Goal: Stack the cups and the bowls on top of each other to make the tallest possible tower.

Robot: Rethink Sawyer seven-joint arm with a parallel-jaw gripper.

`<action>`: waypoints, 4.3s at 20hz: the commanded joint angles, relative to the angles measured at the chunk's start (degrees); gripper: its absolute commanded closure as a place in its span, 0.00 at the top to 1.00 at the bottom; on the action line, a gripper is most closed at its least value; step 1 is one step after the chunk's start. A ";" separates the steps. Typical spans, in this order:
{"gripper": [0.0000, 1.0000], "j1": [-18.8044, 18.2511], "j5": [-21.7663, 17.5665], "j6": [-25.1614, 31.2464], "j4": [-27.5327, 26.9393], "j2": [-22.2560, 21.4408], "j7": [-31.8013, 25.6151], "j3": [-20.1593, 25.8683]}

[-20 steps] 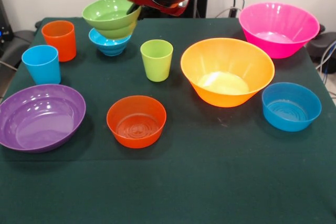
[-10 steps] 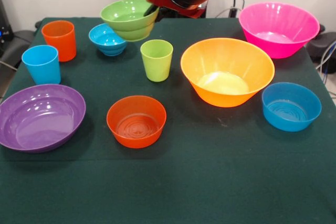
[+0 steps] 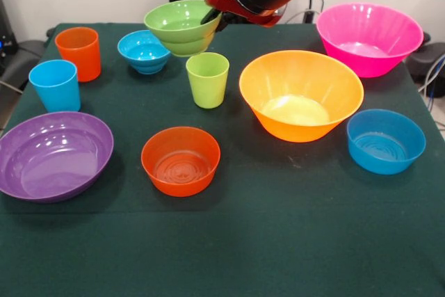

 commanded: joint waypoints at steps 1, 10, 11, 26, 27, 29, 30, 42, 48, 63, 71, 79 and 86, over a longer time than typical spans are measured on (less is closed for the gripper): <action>0.00 0.72 1.10 -4.06 3.18 2.27 8.67 4.93; 0.00 0.96 1.69 -6.16 4.60 1.93 9.77 5.13; 0.00 1.00 1.76 -6.38 4.70 1.93 9.90 5.14; 0.00 1.90 4.35 -9.36 7.08 1.85 11.79 4.73; 0.00 2.01 4.45 -9.47 7.19 1.85 11.92 4.63; 0.00 2.12 4.69 -9.53 7.34 1.89 12.05 4.54; 0.00 2.19 4.74 -9.43 7.35 1.92 12.05 4.49; 0.00 2.47 4.45 -7.30 7.30 2.25 12.66 4.30; 0.00 2.10 4.21 -6.50 8.02 2.47 12.05 4.47; 0.00 0.97 5.12 -9.44 10.94 2.04 11.20 5.72; 0.00 0.96 5.22 -13.66 12.44 1.55 11.27 6.01; 0.00 1.65 4.07 -14.63 12.49 1.75 11.25 4.97; 0.00 1.51 4.27 -15.22 12.82 1.93 10.84 5.16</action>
